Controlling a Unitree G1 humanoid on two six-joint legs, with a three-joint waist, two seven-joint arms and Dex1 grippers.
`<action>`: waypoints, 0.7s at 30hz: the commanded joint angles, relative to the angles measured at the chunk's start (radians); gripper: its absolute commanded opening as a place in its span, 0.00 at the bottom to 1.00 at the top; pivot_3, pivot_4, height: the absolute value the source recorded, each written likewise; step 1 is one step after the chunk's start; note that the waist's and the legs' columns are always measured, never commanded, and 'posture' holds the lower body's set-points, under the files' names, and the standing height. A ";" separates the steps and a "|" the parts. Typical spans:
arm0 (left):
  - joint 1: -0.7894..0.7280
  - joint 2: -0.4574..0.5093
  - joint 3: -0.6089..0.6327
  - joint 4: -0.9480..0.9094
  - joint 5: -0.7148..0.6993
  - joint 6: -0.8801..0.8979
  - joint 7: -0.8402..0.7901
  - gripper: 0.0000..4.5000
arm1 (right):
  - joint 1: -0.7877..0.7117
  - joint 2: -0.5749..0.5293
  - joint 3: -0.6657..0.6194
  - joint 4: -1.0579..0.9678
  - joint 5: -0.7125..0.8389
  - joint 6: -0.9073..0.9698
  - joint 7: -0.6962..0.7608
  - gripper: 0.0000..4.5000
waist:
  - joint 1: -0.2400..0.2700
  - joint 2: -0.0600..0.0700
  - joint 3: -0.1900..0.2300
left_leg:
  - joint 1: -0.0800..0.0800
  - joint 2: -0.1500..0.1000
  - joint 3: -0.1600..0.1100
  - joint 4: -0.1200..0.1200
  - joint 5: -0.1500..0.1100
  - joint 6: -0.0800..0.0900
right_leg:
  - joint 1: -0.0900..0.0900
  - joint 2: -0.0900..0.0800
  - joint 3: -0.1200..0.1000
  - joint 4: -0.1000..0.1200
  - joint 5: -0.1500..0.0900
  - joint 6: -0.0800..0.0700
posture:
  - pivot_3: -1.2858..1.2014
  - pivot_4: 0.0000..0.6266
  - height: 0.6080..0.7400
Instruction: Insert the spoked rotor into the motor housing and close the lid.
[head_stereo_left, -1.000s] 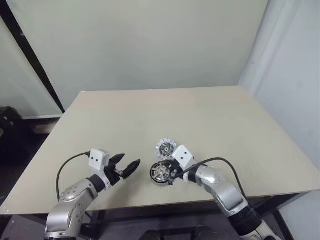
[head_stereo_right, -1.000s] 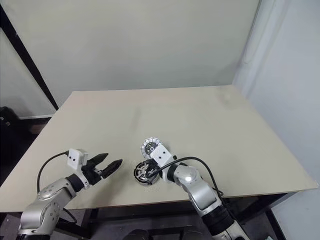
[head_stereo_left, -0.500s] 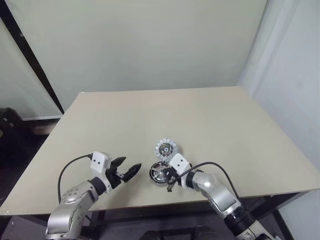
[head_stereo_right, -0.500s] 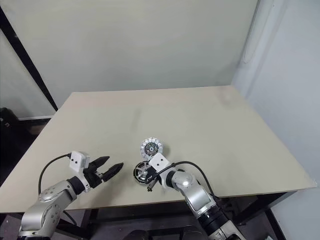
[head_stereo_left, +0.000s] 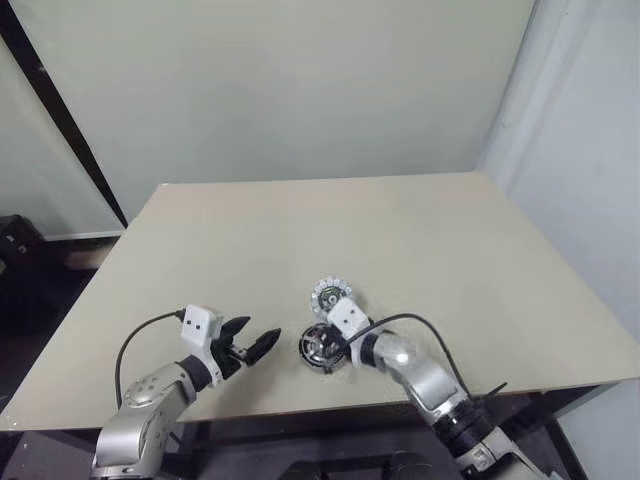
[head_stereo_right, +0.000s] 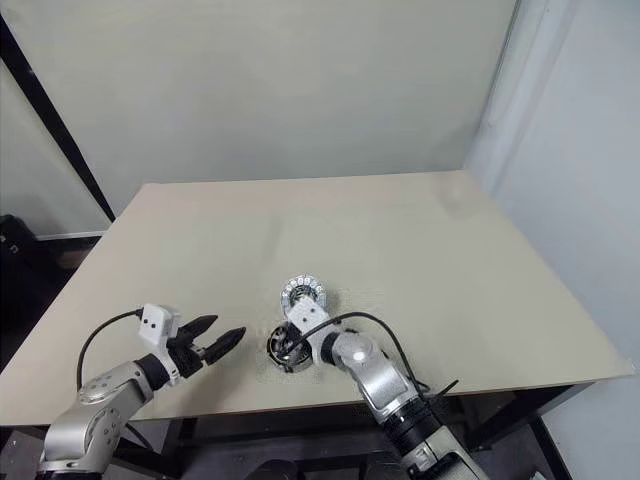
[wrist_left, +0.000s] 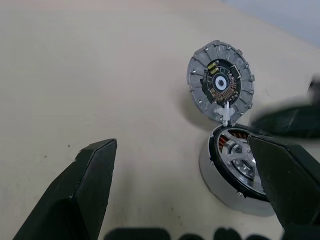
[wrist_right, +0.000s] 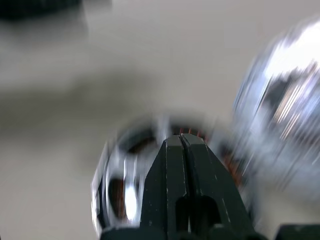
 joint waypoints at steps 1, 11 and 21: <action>0.006 0.003 0.022 -0.042 -0.007 -0.014 -0.002 1.00 | 0.006 -0.007 0.024 0.090 -0.043 -0.012 -0.004 0.01 | 0.000 0.000 -0.001 | 0.001 0.001 0.000 0.000 0.000 0.000 | 0.001 0.000 0.000 0.000 0.000 0.000 | 0.52 0.00 1.00; 0.025 -0.004 0.026 -0.040 -0.005 -0.023 0.001 1.00 | -0.057 0.026 -0.076 -0.104 0.016 -0.001 -0.010 0.01 | 0.000 0.001 -0.002 | 0.006 0.001 0.000 0.000 0.000 -0.002 | 0.005 0.000 0.000 0.000 -0.002 -0.002 | 0.52 0.00 1.00; 0.001 -0.006 0.015 -0.016 0.005 -0.023 -0.006 1.00 | 0.041 -0.023 0.012 -0.186 0.016 0.091 0.087 0.01 | 0.001 0.000 -0.002 | 0.002 0.001 -0.001 -0.004 -0.001 -0.003 | 0.000 0.000 -0.001 0.000 0.000 0.000 | 0.52 0.00 1.00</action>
